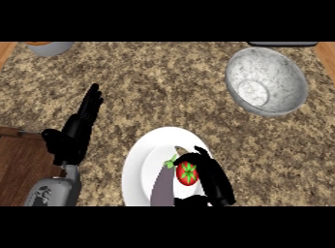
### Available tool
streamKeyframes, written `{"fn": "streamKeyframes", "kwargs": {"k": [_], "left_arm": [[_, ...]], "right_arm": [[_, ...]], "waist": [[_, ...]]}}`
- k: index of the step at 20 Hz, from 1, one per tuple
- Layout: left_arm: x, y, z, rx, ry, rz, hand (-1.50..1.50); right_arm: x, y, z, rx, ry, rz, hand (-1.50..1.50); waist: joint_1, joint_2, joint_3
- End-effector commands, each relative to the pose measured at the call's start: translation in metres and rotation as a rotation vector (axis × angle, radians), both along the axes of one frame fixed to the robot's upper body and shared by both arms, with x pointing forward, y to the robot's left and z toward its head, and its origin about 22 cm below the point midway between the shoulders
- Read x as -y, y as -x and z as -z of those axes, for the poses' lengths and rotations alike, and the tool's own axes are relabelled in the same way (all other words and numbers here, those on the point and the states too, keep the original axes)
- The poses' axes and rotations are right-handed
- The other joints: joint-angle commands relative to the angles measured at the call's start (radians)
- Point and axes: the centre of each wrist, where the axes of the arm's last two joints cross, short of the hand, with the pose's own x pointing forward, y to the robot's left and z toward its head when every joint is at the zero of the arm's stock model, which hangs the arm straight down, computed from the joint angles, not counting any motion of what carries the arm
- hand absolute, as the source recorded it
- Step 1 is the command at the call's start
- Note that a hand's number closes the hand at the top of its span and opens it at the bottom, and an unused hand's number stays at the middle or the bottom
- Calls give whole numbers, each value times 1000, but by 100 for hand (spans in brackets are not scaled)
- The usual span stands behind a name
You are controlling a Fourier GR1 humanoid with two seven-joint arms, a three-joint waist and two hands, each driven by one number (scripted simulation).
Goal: Pick the tomato from the plate and place it in the bowl
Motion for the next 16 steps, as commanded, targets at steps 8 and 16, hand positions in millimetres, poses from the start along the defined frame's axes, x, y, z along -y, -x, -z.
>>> {"fn": "streamKeyframes", "kwargs": {"k": [8,16], "left_arm": [[-4,12,-3,8,5,-20,0],[-10,-7,-16,20,6,-10,0]], "right_arm": [[11,-12,-31,10,-70,-189,150],[48,-7,-76,161,-223,-311,150]], "waist": [[3,6,5],[-4,6,6]]}}
